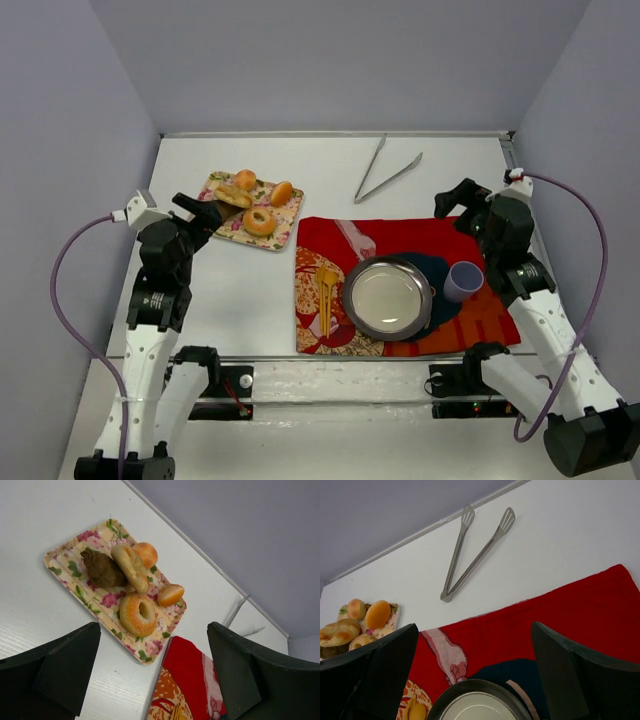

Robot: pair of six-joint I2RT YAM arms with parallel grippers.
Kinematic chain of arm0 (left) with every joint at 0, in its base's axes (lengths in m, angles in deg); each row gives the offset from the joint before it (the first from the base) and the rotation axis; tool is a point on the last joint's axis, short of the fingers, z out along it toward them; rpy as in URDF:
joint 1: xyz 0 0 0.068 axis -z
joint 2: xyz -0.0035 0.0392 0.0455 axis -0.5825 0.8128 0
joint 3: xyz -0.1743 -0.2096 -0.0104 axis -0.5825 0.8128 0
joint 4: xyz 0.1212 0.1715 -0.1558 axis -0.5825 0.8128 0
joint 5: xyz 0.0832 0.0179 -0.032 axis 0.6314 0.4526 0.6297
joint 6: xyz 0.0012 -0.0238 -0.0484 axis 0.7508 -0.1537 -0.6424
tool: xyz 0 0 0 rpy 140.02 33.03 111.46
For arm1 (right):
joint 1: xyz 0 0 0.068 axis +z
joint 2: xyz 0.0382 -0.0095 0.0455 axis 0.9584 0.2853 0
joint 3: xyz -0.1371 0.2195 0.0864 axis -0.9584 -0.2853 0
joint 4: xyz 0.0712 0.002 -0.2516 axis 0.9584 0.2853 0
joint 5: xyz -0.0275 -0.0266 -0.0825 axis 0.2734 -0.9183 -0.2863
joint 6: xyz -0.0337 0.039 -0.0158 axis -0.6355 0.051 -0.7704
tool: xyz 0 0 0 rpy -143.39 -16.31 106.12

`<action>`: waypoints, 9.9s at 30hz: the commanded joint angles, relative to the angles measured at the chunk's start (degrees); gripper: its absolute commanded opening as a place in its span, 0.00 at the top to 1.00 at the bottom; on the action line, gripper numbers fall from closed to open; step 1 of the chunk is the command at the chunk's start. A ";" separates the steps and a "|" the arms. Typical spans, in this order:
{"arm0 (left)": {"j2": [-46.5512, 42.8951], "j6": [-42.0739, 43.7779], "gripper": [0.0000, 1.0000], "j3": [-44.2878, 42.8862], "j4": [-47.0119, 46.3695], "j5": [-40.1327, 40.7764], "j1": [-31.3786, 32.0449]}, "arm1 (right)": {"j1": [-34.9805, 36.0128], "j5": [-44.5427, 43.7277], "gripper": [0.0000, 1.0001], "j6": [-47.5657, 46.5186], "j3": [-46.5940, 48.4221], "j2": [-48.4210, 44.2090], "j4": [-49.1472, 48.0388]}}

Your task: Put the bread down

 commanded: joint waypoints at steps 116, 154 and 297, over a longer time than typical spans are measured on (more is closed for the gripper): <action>28.15 7.63 0.01 -5.74 -60.70 -52.31 34.09 | 10.93 60.96 0.93 43.31 24.93 38.19 -54.97; 32.90 10.97 0.27 -12.34 -58.68 -42.82 36.73 | 14.18 53.40 0.93 34.97 18.34 35.38 -56.29; 33.87 5.52 0.93 -20.95 26.48 -2.39 27.06 | -4.80 14.12 0.00 -1.24 3.22 0.57 4.35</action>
